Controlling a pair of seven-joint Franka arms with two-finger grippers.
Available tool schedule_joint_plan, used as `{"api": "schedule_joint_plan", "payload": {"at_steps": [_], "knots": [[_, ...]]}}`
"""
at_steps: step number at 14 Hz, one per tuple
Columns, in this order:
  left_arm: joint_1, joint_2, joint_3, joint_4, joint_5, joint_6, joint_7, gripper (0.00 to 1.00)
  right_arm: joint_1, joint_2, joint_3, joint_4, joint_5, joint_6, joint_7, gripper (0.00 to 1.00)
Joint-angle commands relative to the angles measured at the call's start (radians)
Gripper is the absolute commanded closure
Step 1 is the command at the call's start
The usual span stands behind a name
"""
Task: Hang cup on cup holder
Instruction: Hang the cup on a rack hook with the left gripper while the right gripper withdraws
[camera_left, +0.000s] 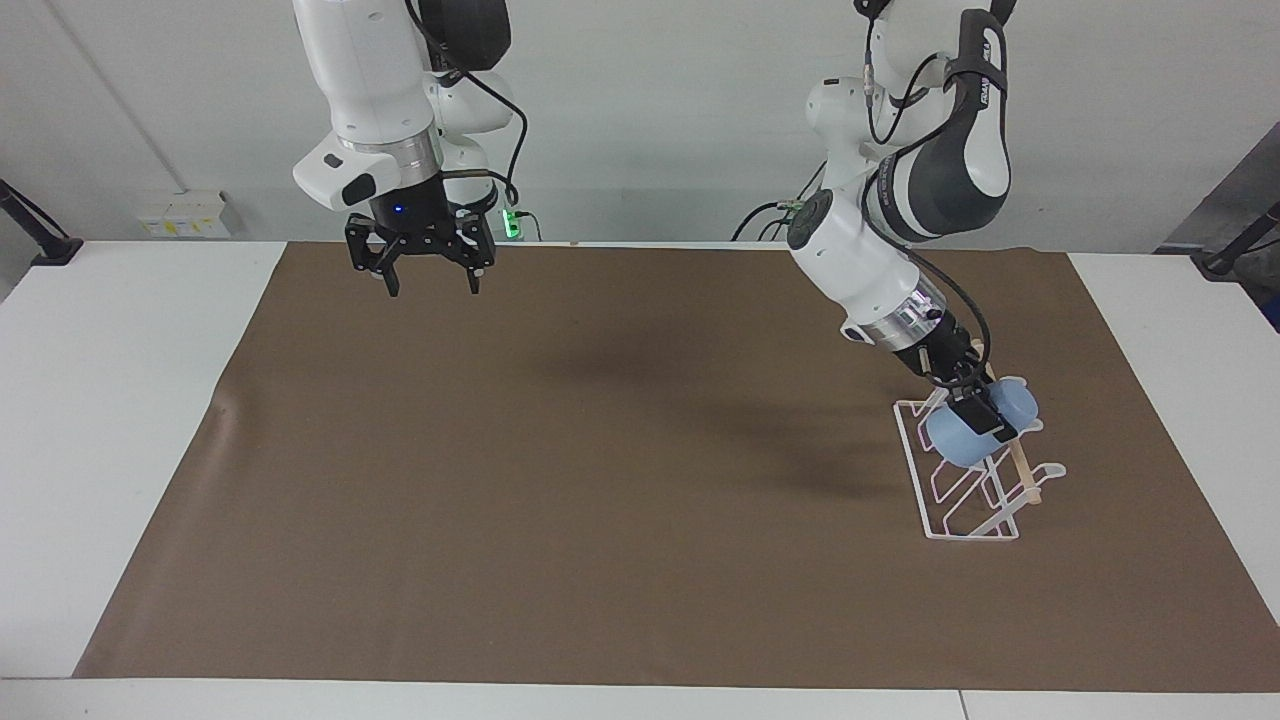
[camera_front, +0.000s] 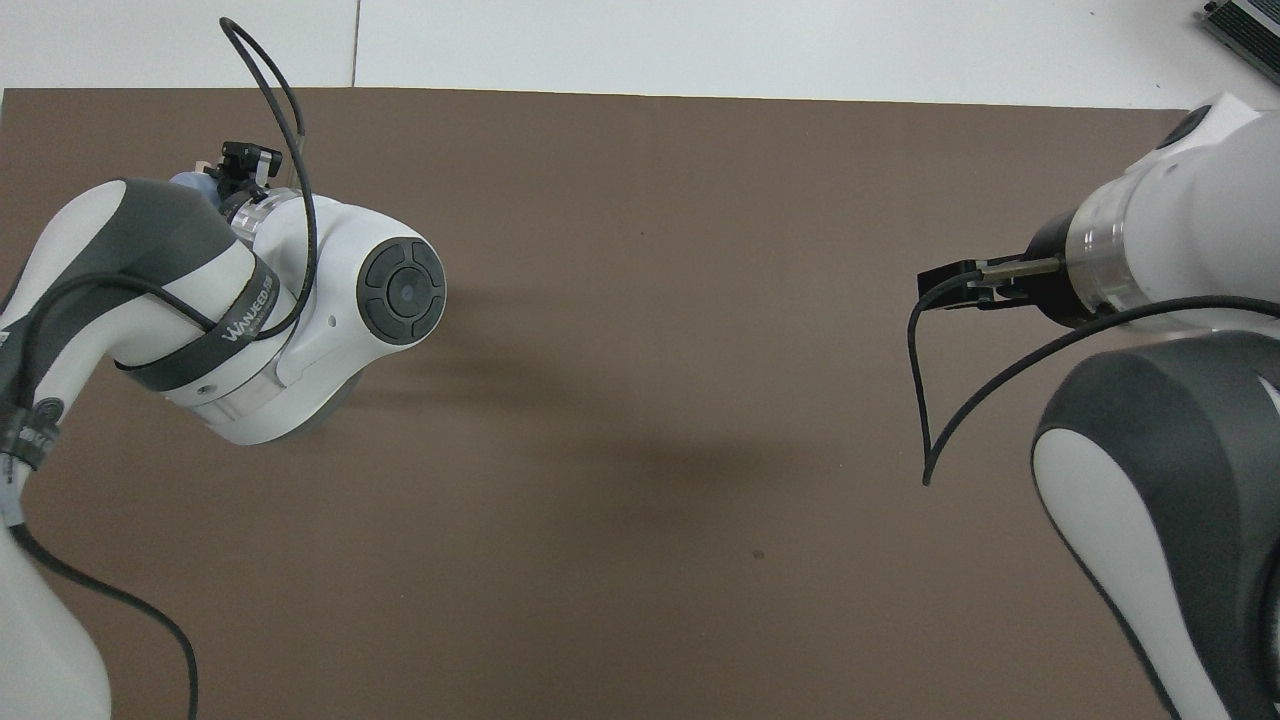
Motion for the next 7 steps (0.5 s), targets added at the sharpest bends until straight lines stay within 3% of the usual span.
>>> {"api": "schedule_joint_plan", "payload": {"at_steps": [1, 7], "knots": [[0.011, -0.016, 0.000, -0.038, -0.001, 0.036, -0.015, 1.00, -0.005, -0.015, 0.005, -0.027, 0.000, 0.030, -0.017, 0.00], [0.008, -0.016, 0.000, -0.023, 0.051, 0.019, -0.009, 1.00, -0.013, -0.048, 0.005, -0.111, 0.003, 0.114, -0.019, 0.00]]}}
